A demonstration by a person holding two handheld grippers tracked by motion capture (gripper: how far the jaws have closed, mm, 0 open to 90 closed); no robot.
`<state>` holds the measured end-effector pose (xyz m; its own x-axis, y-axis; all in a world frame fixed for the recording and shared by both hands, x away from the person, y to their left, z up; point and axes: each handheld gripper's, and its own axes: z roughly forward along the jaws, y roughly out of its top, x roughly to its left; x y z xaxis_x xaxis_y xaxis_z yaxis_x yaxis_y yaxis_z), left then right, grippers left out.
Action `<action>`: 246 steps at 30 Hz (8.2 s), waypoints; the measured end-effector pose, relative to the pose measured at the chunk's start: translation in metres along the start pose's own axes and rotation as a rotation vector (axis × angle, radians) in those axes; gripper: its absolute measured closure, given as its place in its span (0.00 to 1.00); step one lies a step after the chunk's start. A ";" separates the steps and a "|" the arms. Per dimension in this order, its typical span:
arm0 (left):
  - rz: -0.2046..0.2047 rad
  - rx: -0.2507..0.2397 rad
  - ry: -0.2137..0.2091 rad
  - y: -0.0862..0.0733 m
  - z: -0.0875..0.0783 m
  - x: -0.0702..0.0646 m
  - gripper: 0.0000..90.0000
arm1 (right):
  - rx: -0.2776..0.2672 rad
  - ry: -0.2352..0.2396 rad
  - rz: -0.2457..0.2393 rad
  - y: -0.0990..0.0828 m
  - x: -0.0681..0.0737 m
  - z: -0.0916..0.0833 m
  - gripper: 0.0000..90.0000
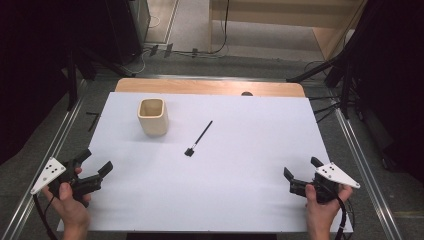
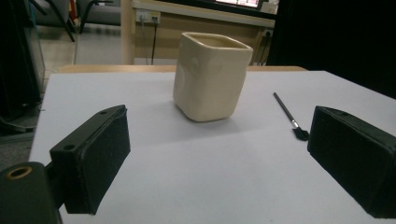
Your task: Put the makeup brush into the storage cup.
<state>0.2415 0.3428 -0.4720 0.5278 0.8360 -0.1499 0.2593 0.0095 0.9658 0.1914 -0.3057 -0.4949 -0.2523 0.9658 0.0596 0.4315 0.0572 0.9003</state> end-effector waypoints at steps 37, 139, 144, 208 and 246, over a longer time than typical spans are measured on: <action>0.072 0.172 -0.190 0.037 0.149 -0.087 0.11 | -0.003 0.045 0.029 -0.002 0.002 0.001 0.00; -0.072 0.392 -0.289 0.032 0.149 -0.114 0.97 | -0.029 0.197 -0.106 0.080 0.101 0.057 0.04; -0.086 0.338 -0.329 0.029 0.146 -0.119 0.97 | -0.027 0.251 -0.106 0.087 0.119 0.066 0.06; -0.012 0.188 -0.532 0.002 0.146 -0.182 0.80 | -0.037 0.513 0.358 0.054 0.162 0.076 0.97; 0.002 0.415 -0.432 0.060 0.132 -0.170 0.73 | -0.033 0.113 -0.719 0.044 0.217 0.082 0.97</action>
<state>0.2746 0.1288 -0.4166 0.7869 0.5367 -0.3047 0.5066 -0.2798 0.8155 0.2265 -0.0727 -0.4781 -0.5520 0.6603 -0.5091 0.0994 0.6584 0.7461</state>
